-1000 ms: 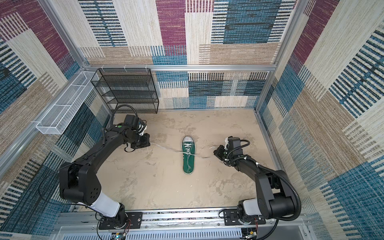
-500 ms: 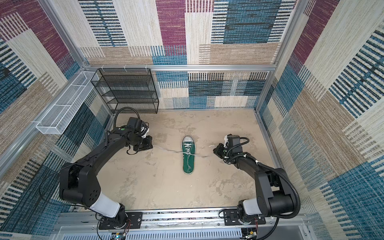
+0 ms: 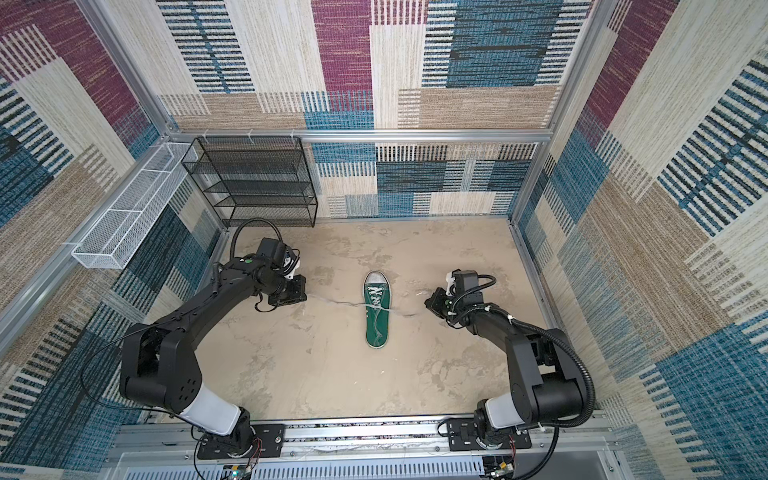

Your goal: Tie the shoes

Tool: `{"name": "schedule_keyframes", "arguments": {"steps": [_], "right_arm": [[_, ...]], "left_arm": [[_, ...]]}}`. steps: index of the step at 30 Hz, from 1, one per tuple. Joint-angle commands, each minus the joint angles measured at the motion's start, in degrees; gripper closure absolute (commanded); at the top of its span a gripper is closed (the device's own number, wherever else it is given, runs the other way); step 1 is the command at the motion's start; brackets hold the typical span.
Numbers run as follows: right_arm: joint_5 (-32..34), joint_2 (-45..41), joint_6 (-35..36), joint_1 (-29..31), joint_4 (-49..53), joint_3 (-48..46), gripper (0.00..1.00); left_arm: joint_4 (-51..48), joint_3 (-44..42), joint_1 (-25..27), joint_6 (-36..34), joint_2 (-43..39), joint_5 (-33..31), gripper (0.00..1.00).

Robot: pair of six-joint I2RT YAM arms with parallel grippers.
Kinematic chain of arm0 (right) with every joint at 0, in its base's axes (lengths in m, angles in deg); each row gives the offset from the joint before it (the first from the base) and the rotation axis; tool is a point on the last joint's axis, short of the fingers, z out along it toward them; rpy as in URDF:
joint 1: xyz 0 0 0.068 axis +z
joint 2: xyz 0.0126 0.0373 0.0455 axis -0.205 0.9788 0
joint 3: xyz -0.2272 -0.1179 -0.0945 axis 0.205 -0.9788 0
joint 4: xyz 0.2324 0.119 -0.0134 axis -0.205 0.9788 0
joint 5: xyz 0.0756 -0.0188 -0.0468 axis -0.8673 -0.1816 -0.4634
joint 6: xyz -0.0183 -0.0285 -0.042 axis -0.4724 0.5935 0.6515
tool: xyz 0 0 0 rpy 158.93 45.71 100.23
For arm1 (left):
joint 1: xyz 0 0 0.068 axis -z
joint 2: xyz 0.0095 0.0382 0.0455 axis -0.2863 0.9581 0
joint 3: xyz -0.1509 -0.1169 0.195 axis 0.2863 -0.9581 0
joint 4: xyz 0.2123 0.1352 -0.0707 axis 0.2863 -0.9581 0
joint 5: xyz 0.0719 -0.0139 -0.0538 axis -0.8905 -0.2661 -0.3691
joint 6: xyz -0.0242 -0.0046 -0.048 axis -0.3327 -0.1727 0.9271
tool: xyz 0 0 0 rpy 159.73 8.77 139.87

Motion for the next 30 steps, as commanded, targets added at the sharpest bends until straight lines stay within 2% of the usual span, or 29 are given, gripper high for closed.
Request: {"name": "schedule_keyframes", "arguments": {"steps": [1, 8, 14, 22, 26, 30], "right_arm": [[-0.1, 0.1, 0.2, 0.0, -0.3, 0.2, 0.94], [1.4, 3.5, 3.9, 0.2, 5.2, 4.1, 0.94], [0.6, 2.8, 4.5, 0.3, 5.0, 5.0, 0.93], [0.1, 3.6, 5.5, 1.5, 6.1, 7.0, 0.94], [-1.7, 4.9, 5.0, 7.0, 11.3, 14.1, 0.93], [-3.2, 7.6, 1.7, 12.4, 9.9, 19.6, 0.93]], "left_arm": [[0.6, -0.8, 0.0, 0.1, 0.3, 0.3, 1.00], [1.0, -1.1, 3.2, -0.4, 4.1, -1.9, 1.00], [1.6, -0.9, 6.3, 0.4, 5.0, -2.8, 1.00], [1.7, -0.7, 6.7, 0.0, 5.6, -3.0, 1.00], [1.6, -1.1, 6.8, -0.4, 4.2, -3.9, 1.00], [1.3, -3.6, 6.7, 0.2, 1.9, -4.3, 1.00]]}}
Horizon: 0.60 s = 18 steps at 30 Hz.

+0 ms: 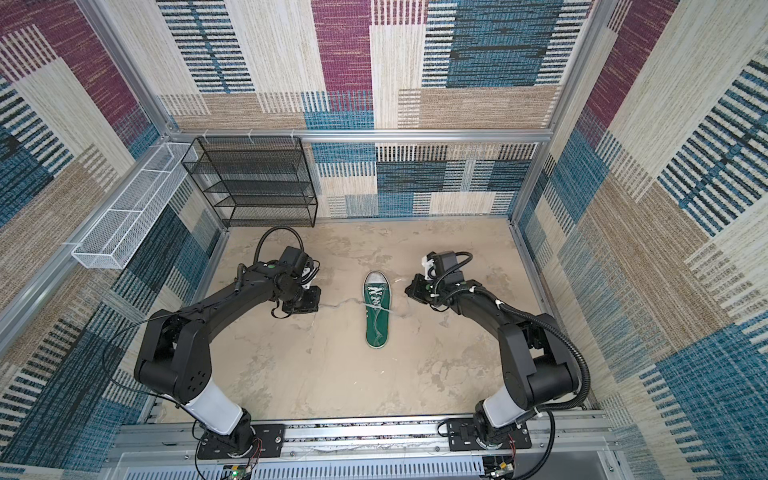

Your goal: Tie the shoes

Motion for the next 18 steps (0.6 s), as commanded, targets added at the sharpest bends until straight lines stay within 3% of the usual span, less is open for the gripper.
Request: {"name": "schedule_keyframes", "arguments": {"steps": [1, 10, 18], "right_arm": [[-2.0, 2.8, -3.0, 2.9, 0.1, 4.2, 0.93], [-2.8, 19.2, -0.7, 9.4, 4.5, 23.1, 0.93], [-3.2, 28.7, -0.4, 13.4, 6.8, 33.1, 0.93]], "left_arm": [[-0.2, -2.9, -0.1, 0.5, -2.2, -0.7, 1.00], [-0.3, -10.5, -0.1, 1.9, -11.4, -1.5, 1.00], [-0.1, -12.5, -0.2, 1.8, -11.6, -1.1, 1.00]]}}
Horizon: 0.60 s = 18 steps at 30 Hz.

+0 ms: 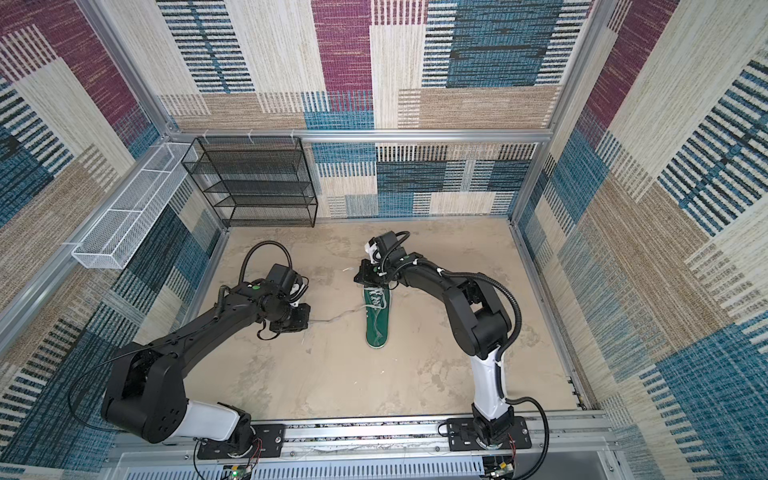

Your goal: Tie the shoes

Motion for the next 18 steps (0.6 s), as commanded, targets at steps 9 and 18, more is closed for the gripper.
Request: {"name": "schedule_keyframes", "arguments": {"steps": [9, 18], "right_arm": [[-0.7, 7.9, 3.7, 2.2, 4.9, 9.6, 0.65], [3.4, 4.9, 5.0, 2.3, 7.5, 10.2, 0.26]], "left_arm": [[0.8, -0.5, 0.0, 0.3, 1.0, 0.4, 1.00], [0.0, -0.3, -1.1, 0.2, 3.9, -0.8, 1.00]]}}
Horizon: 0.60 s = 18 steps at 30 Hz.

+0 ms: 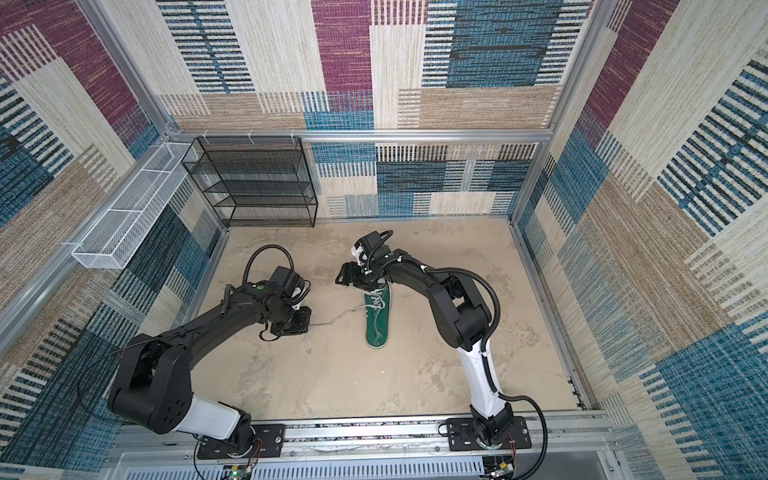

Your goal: Tie the shoes

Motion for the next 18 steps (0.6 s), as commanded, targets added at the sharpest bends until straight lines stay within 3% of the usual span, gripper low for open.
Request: {"name": "schedule_keyframes", "arguments": {"steps": [1, 2, 4, 5, 10, 13, 18], "right_arm": [[2.5, -1.9, 1.7, 0.1, 1.9, 0.9, 0.26], [2.9, -2.2, 2.1, 0.1, 2.4, 1.2, 0.25], [3.5, -2.7, 3.1, 0.0, 4.2, 1.9, 0.15], [4.4, -2.9, 3.4, 0.1, 5.2, 2.3, 0.14], [7.7, -3.6, 4.8, -0.4, 7.2, 2.0, 0.04], [4.0, -2.1, 5.9, -0.5, 8.6, 4.3, 0.02], [-8.1, -1.2, 4.4, -0.4, 3.0, 4.3, 0.00]], "left_arm": [[-0.6, 0.2, -1.2, 0.0, 1.1, -0.8, 1.00], [-0.9, 0.3, -1.7, -0.2, 1.4, -0.8, 1.00], [-1.3, 0.2, -2.3, -0.3, 1.8, -1.4, 1.00], [-1.8, 0.3, -2.5, -0.2, 1.9, -1.9, 0.93], [-3.5, 0.6, -3.9, 0.4, 2.3, -3.2, 0.79], [-4.4, 0.8, -4.4, 0.5, 2.5, -4.2, 0.69], [-4.5, 0.4, -5.0, 0.4, 1.1, -4.1, 0.65]]}}
